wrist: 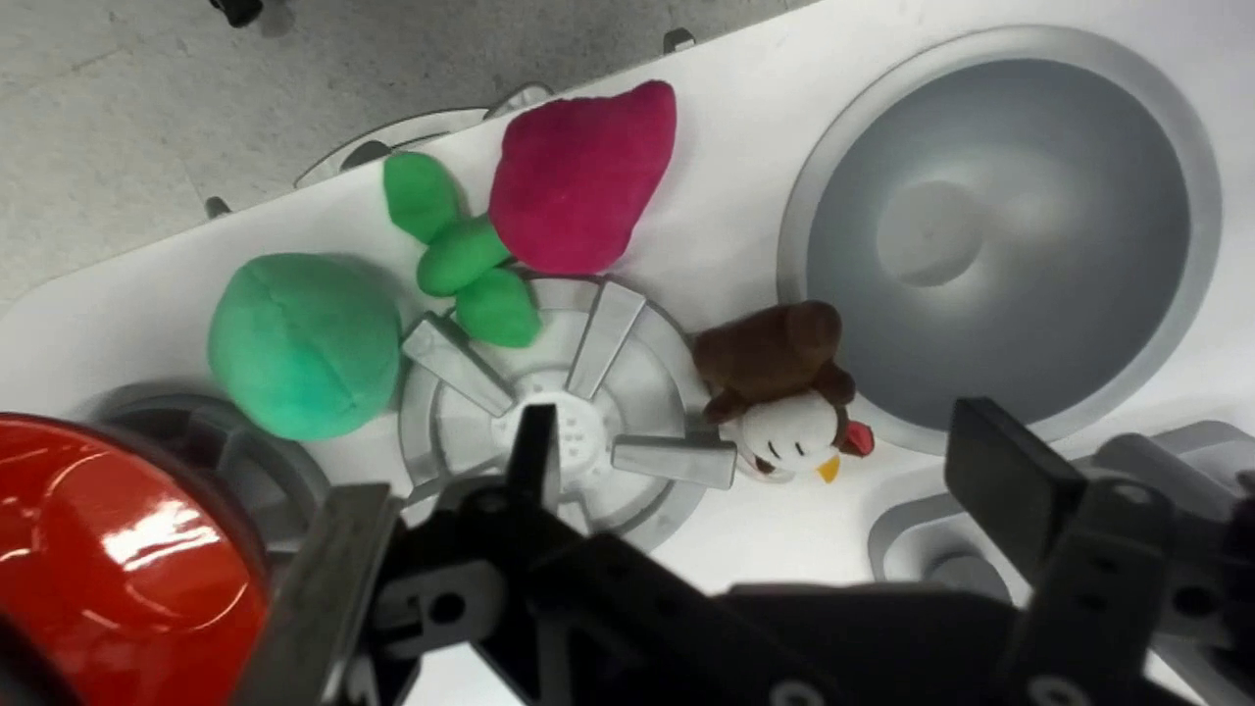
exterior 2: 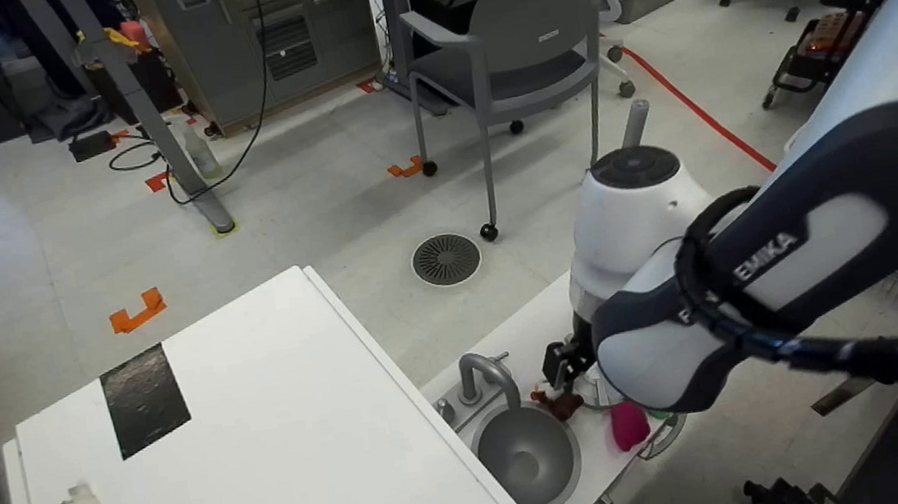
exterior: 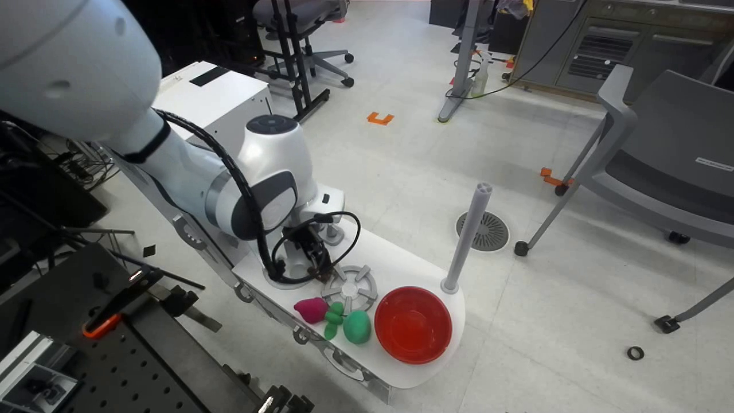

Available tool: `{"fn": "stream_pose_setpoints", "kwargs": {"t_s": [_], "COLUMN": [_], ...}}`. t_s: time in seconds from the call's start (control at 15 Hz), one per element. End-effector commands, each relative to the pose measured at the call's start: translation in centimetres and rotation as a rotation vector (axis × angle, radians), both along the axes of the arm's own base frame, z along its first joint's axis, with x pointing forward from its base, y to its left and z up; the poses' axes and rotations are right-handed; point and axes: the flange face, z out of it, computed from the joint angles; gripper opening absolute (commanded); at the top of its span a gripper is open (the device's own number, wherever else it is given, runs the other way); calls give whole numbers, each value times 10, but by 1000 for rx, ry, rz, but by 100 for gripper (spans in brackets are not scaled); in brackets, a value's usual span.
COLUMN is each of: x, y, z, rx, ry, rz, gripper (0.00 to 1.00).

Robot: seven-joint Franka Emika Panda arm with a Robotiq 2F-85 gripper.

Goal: Move the brown doll to the right

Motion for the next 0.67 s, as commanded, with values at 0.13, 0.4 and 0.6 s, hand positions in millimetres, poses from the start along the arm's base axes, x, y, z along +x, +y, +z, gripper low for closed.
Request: {"fn": "stream_pose_setpoints", "kwargs": {"t_s": [0.13,0.4,0.6], "x": [21,26,23], "y": [22,33,30], "z": [-76,-105,-99], "rx": [-5,-32,-76], "ry": [26,58,79], "rz": [37,65,68], "gripper": [100,100,75]}}
